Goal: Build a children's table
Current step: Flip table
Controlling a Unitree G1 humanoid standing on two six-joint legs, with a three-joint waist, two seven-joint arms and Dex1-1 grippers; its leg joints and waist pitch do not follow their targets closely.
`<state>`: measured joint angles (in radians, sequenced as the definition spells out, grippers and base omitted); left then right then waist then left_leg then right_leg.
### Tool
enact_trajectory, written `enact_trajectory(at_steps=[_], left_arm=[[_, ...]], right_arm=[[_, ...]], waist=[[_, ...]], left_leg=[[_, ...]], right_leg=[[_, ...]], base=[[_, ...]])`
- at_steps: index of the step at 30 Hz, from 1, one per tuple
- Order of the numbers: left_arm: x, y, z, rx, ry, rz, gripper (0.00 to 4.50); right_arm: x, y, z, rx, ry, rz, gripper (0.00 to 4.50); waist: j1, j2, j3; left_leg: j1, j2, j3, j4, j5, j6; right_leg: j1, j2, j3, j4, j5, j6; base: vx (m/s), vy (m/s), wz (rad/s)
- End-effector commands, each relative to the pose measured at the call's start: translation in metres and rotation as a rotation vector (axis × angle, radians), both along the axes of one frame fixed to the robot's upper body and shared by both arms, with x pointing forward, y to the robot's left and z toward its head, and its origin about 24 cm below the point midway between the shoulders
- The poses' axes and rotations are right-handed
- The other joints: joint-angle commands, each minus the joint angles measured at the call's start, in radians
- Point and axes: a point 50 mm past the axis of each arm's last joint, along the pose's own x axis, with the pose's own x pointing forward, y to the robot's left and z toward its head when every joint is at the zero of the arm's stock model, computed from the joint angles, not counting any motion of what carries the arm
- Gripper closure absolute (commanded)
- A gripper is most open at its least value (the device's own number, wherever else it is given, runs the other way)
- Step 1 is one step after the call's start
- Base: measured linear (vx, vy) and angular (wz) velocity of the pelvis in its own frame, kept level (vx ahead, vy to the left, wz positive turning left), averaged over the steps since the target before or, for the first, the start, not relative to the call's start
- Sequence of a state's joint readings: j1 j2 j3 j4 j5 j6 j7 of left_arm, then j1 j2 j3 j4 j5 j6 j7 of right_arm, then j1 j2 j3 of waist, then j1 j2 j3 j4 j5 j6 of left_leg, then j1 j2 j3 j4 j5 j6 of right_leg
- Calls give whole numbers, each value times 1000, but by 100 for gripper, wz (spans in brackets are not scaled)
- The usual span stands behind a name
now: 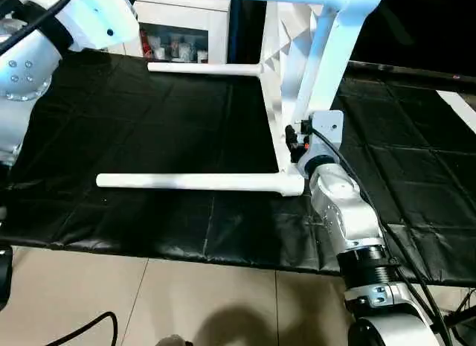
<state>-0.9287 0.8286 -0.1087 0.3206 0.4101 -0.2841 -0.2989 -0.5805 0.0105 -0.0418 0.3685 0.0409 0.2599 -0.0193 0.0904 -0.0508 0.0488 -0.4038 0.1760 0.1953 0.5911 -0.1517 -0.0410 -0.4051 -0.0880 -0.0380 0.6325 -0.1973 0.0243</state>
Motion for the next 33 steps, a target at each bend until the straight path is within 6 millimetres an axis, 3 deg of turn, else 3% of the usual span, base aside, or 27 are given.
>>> enact_trajectory(at_steps=[1, 9, 19, 20, 21, 26, 28, 33], left_arm=[[0, -5, 4, 0, -12, -22, 143], [-1, -10, -4, -10, 12, -56, 209], [-6, -1, -8, -24, -4, 36, 247], [-7, 0, -8, -25, -17, 51, 247], [-7, 2, -8, -24, -22, 59, 248], [-11, 6, -10, -42, -30, 63, 248], [-14, 10, -8, -50, -58, 65, 199], [-18, 21, -6, -22, -93, 147, 159]], right_arm=[[0, 2, 1, -17, -9, 18, 260], [2, -1, 3, -63, -23, 9, 260], [4, -3, 9, -156, -68, 4, 261], [4, -3, 10, -165, -73, 4, 261], [4, -3, 10, -170, -75, 4, 261], [4, -1, 11, -189, -86, 6, 261], [4, -1, 11, -194, -88, 3, 261], [4, -1, 11, -196, -90, -2, 261]], waist=[[5, 34, -65], [5, 31, -64], [7, 28, -62], [7, 30, -62], [7, 25, -61], [8, 28, -62], [7, 31, -63], [6, 32, -64]], left_leg=[[48, 46, -33, -83, -368, -150], [48, 46, -31, -83, -364, -146], [43, 47, -29, -81, -327, -127], [43, 47, -29, -81, -324, -125], [42, 47, -29, -81, -323, -121], [42, 46, -29, -80, -315, -118], [41, 45, -29, -80, -310, -117], [40, 43, -27, -77, -289, -110]], right_leg=[[17, -52, 33, -61, -128, -152], [18, -51, 33, -61, -125, -151], [21, -53, 34, -61, -134, -152], [21, -53, 34, -61, -137, -151], [21, -53, 34, -63, -144, -150], [21, -52, 34, -61, -139, -150], [21, -52, 34, -60, -125, -151], [23, -50, 34, -57, -96, -156]], base=[[0, 0, 0], [0, 0, 0], [0, 0, 0], [0, 0, 0], [0, 0, 0], [0, 0, 0], [0, 0, 0], [0, 0, 0]])
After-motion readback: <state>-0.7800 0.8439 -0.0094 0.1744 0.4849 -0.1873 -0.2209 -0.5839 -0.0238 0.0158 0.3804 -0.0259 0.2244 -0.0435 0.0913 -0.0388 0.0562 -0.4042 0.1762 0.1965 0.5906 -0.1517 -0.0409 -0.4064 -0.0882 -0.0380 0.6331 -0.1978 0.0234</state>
